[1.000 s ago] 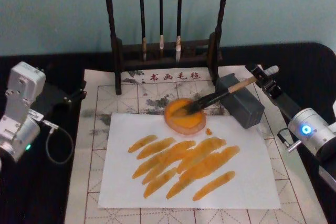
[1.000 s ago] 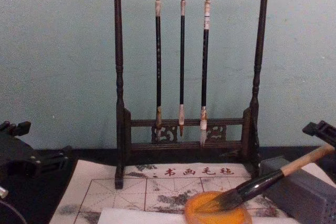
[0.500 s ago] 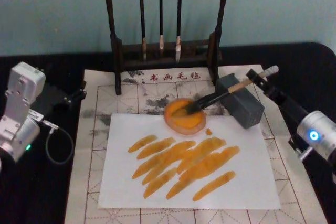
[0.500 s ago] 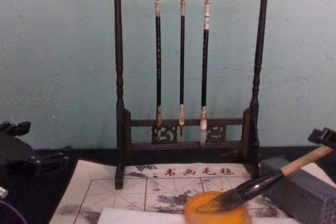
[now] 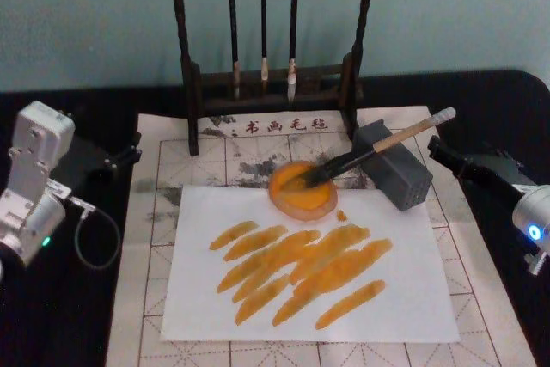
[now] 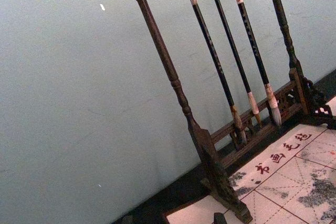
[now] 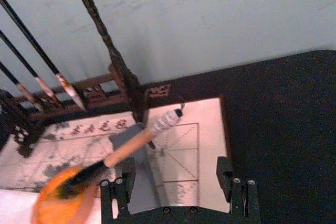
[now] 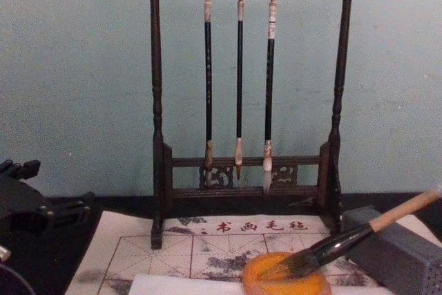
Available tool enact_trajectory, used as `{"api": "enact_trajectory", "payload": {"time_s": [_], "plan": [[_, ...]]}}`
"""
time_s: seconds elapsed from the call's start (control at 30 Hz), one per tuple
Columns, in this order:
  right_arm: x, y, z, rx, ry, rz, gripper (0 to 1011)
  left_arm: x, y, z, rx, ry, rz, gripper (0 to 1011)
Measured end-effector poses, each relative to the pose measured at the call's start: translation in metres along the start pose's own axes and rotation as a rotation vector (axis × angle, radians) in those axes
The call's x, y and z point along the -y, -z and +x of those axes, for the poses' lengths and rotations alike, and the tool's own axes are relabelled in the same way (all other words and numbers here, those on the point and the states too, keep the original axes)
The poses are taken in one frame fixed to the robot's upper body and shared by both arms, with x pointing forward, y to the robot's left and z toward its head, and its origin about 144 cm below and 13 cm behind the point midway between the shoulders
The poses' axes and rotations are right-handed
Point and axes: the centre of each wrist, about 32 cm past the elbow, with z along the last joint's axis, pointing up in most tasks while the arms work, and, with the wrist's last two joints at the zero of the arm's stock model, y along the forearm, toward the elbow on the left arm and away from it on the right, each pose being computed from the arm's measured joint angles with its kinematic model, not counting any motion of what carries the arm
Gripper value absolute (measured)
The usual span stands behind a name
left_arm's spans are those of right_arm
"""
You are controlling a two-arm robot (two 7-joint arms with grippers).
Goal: Pick up the brush from the inkstone, write on the paper, then place the brush back to its original position.
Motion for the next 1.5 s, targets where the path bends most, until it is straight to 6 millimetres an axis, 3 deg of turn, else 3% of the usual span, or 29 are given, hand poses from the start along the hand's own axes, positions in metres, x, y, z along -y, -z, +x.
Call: {"api": "enact_trajectory", "payload": {"time_s": [1.5], "plan": [[-0.0039,0.0052,0.0029,0.022,0.049,-0.013,1003,0.0,0.0,0.0,0.0,0.0,0.0,1001]]}}
